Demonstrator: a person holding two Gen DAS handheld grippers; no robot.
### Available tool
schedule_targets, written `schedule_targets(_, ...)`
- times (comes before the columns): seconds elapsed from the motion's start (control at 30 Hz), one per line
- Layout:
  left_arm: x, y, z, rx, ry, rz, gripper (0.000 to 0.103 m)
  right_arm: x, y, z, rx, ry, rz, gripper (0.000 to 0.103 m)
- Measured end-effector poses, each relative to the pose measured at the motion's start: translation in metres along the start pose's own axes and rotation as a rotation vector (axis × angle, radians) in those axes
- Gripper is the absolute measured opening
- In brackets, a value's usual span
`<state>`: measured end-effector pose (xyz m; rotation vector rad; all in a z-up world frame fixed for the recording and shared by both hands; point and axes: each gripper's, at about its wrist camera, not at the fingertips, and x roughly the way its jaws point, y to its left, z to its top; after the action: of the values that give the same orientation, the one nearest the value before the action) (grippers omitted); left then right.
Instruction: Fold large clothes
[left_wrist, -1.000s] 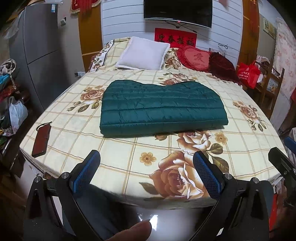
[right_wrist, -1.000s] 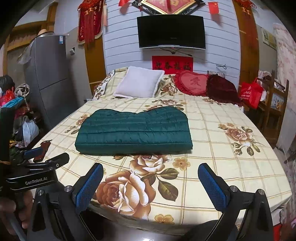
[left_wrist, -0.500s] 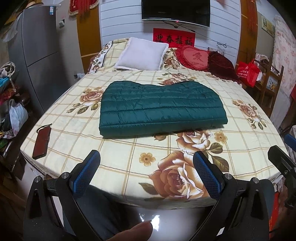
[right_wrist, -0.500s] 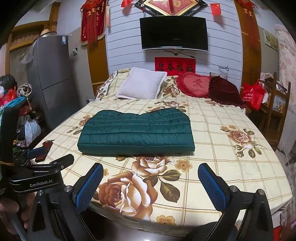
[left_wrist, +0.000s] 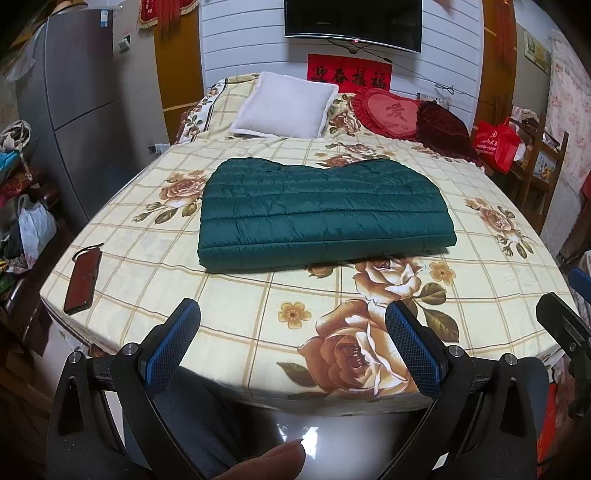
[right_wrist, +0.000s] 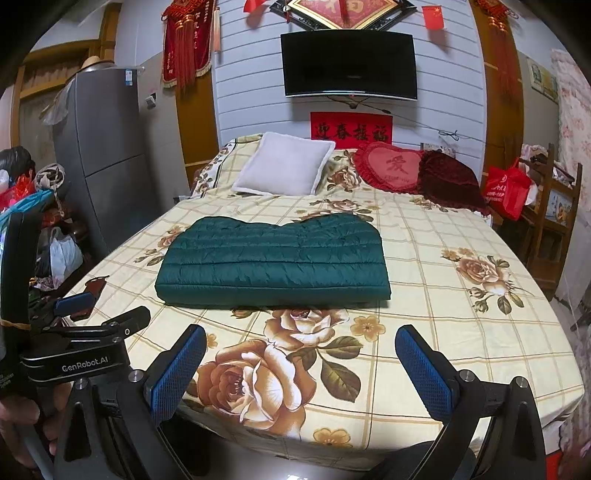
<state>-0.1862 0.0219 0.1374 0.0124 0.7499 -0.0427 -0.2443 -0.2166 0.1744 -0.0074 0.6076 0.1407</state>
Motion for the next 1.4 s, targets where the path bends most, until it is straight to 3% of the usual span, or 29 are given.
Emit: schedule_targets(1.4, 0.0102, -0.0012, -0.0096, -0.024, 0.031, -0.004, 0.101, 0.0078, 0.0049, -0.0051, -0.021, 0.027, 0.009, 0.102)
